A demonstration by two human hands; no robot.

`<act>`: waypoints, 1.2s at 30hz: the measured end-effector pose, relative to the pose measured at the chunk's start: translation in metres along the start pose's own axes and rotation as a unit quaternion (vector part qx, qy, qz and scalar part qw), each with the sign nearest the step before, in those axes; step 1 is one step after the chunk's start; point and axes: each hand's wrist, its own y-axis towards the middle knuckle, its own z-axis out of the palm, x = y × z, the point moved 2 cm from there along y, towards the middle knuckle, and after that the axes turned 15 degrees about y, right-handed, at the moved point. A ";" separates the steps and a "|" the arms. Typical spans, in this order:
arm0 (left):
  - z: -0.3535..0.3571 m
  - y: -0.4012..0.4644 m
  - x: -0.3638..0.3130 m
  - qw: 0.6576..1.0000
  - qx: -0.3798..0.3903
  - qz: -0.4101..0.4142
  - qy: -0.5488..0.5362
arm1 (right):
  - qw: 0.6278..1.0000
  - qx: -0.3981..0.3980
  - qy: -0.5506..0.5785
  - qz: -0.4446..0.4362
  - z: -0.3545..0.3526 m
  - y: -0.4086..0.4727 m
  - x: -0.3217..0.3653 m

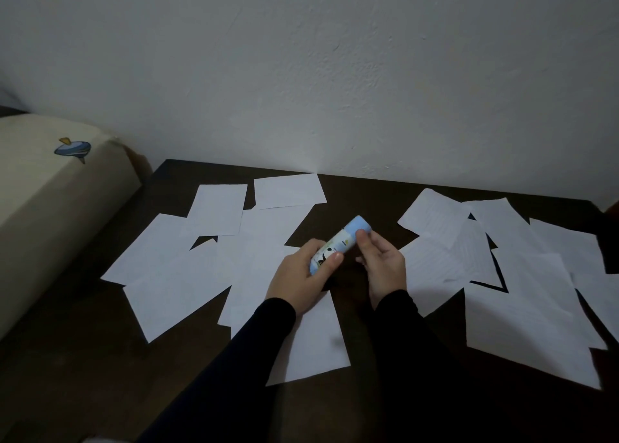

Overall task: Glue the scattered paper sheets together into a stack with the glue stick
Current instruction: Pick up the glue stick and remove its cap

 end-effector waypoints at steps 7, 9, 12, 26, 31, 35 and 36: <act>0.001 0.000 0.000 0.999 0.009 -0.017 -0.026 | 0.998 0.008 -0.060 0.006 0.000 0.000 -0.001; 0.001 0.000 0.000 0.999 0.017 -0.028 -0.034 | 0.998 0.015 -0.053 0.013 0.000 0.001 -0.001; 0.002 -0.001 0.002 0.998 0.025 -0.035 -0.043 | 0.998 0.038 -0.038 0.024 -0.003 0.001 -0.003; 0.000 0.000 -0.002 0.999 0.022 0.006 0.026 | 0.999 0.000 0.016 0.049 -0.001 0.001 0.001; 0.000 -0.002 -0.001 0.998 0.049 -0.026 -0.041 | 0.996 0.031 0.067 0.046 -0.005 -0.001 0.000; -0.002 -0.003 0.000 0.992 0.047 -0.039 -0.111 | 0.996 0.036 0.080 0.015 -0.007 -0.002 -0.002; -0.003 -0.004 0.001 0.991 0.042 -0.037 -0.118 | 0.995 0.025 0.092 0.005 -0.007 -0.002 -0.002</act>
